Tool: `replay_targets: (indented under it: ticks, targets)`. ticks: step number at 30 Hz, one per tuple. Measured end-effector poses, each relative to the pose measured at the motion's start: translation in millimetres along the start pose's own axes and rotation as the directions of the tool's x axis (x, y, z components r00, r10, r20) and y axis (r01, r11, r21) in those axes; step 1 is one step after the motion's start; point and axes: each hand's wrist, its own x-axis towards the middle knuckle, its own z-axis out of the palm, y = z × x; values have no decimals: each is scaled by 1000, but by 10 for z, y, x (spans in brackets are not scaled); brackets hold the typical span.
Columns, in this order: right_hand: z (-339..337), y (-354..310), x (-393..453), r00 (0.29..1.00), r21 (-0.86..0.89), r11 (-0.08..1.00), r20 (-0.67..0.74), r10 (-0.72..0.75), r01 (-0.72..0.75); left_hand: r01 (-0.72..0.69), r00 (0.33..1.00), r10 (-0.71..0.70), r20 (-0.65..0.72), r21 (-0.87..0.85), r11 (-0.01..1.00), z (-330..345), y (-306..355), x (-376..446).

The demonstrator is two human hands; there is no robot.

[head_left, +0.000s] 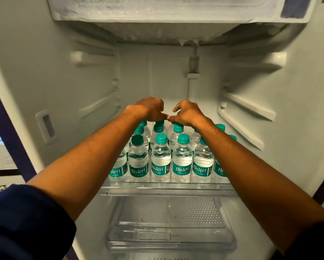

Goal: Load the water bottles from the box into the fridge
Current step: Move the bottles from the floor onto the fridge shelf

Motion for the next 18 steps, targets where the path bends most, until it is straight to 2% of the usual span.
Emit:
replay_targets:
  ticks: [5, 10, 13, 18]
  targets:
    - [-68, -76, -238, 991, -93, 994, -111, -70, 60, -38, 972, 23, -232, -60, 997, -11, 6, -342]
    - [-139, -151, -550, 967, -210, 970, -197, -162, 120, -29, 904, 17, -427, -23, 999, 3, -10, -784]
    - [-108, -178, -785, 946, -248, 955, -237, -221, 161, -17, 865, 13, -502, -4, 1000, 97, -10, -1066]
    - [10, -192, -1187, 936, -269, 944, -240, -259, 192, -28, 838, 14, -546, -17, 999, 344, -14, -1557]
